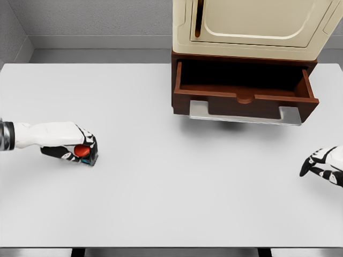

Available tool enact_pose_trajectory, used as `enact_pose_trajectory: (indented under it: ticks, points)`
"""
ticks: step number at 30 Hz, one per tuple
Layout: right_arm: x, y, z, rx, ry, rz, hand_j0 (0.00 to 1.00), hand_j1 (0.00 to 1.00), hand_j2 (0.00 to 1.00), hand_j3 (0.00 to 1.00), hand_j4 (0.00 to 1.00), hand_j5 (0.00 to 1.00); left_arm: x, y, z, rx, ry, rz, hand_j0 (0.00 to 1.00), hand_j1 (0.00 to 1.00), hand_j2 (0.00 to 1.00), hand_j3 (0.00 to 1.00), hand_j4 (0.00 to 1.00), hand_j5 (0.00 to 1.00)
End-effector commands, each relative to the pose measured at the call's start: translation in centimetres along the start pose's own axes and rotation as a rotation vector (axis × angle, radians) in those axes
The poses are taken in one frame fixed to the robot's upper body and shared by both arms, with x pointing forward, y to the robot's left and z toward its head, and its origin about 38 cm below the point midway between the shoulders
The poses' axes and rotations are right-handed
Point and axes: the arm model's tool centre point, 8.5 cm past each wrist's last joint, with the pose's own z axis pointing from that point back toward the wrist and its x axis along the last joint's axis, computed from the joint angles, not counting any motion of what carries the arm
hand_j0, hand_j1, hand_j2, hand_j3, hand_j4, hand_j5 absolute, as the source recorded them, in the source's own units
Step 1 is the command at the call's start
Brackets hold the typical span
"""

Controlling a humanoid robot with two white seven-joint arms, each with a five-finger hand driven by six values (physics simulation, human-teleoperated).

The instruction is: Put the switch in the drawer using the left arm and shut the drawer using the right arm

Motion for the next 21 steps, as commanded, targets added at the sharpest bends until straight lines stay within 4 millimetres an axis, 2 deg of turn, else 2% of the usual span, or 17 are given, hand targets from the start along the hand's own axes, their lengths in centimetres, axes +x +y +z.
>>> enact_pose_trajectory:
  ticks: [1,4,6,8,10,13,15,16,21]
  points:
    - [0.1,0.3,-0.3,0.015,-0.008,-0.011,0.45,0.45,0.45,0.45,0.45,0.45,0.7,0.4,-0.2,0.007,-0.022,-0.011,0.38,0.38,0.38,0.38,0.38,0.38]
    - [0.1,0.0,-0.4,0.010,-0.011,-0.003,0.45,0.45,0.45,0.45,0.45,0.45,0.9,1.5,-0.1,0.022,-0.023,-0.034,0.38,0.38,0.38,0.38,0.38,0.38]
    - [0.2,0.1,-0.9,0.016,-0.025,-0.006,0.45,0.45,0.45,0.45,0.45,0.45,1.8,3.7,-0.1,0.057,-0.042,-0.085,0.38,0.38,0.38,0.38,0.38,0.38]
    - [0.3,0.1,-1.1,0.019,-0.030,-0.006,0.46,0.46,0.46,0.46,0.46,0.46,1.9,4.6,-0.1,0.074,-0.044,-0.100,0.38,0.38,0.38,0.38,0.38,0.38]
    - [0.3,-0.2,-1.2,0.013,-0.032,0.001,0.46,0.46,0.46,0.46,0.46,0.46,2.5,5.7,-1.3,0.101,-0.076,-0.117,0.38,0.38,0.38,0.38,0.38,0.38]
    - [0.4,-0.1,-1.4,0.015,-0.038,0.001,0.46,0.46,0.46,0.46,0.46,0.46,2.8,6.9,-1.6,0.125,-0.089,-0.133,0.38,0.38,0.38,0.38,0.38,0.38]
    - [0.6,0.1,-2.3,0.026,-0.061,-0.002,0.46,0.46,0.46,0.46,0.46,0.46,3.3,8.3,-2.0,0.150,-0.106,-0.154,0.36,0.36,0.36,0.36,0.36,0.36]
    - [0.6,0.0,-2.3,0.024,-0.063,0.001,0.46,0.46,0.46,0.46,0.46,0.46,3.7,9.7,-2.4,0.173,-0.118,-0.176,0.35,0.35,0.35,0.35,0.35,0.35]
    - [0.6,0.3,-2.5,0.032,-0.067,-0.006,0.47,0.47,0.47,0.47,0.47,0.47,4.1,12.2,-3.8,0.221,-0.144,-0.196,0.35,0.35,0.35,0.35,0.35,0.35]
